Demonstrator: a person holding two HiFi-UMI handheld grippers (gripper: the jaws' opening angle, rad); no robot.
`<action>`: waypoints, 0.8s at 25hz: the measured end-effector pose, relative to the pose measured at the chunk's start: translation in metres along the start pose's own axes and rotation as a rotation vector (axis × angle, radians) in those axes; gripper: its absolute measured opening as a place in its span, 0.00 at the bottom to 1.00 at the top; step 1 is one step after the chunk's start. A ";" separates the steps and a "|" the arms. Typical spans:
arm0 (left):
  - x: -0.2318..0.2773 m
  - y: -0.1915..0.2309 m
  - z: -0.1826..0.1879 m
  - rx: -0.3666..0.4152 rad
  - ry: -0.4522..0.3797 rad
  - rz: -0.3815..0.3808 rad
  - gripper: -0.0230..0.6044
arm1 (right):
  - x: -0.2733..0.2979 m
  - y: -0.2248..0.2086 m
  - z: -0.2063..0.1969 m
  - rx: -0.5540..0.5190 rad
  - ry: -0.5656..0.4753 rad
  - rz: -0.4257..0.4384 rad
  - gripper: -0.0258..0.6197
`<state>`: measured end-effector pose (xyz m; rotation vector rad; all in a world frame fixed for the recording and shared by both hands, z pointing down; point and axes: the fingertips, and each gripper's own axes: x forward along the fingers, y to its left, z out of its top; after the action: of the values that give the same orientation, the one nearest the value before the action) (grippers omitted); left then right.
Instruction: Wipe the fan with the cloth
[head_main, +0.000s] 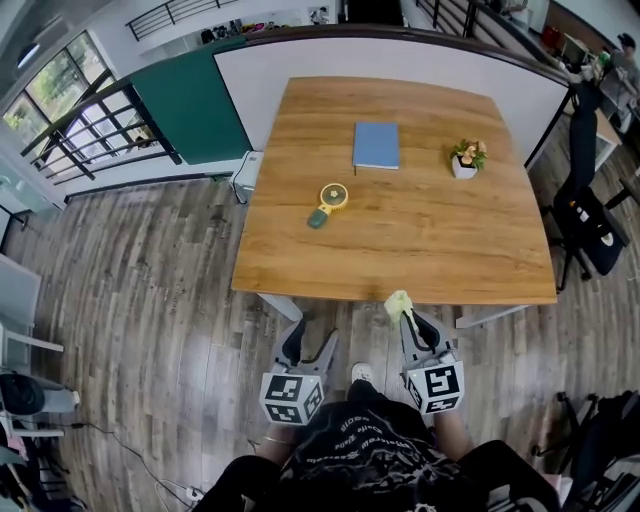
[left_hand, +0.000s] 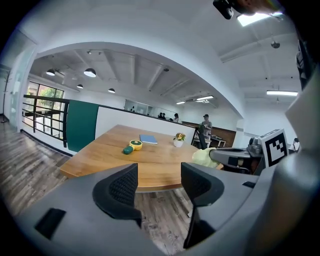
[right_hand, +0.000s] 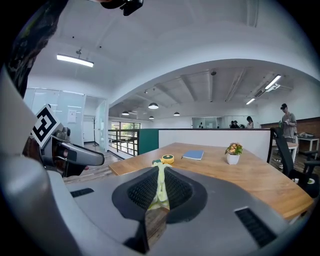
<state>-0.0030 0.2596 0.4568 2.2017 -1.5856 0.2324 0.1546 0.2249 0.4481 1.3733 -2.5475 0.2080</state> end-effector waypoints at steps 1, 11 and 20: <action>0.008 0.001 0.002 0.000 0.001 0.007 0.47 | 0.006 -0.006 0.002 0.000 -0.003 0.005 0.10; 0.055 0.018 0.009 -0.027 0.010 0.089 0.47 | 0.048 -0.035 0.005 -0.012 0.016 0.066 0.10; 0.096 0.073 0.027 -0.030 0.023 0.124 0.47 | 0.102 -0.044 0.011 0.013 0.043 0.065 0.10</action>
<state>-0.0415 0.1458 0.4845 2.0737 -1.7032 0.2680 0.1356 0.1161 0.4663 1.2768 -2.5619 0.2634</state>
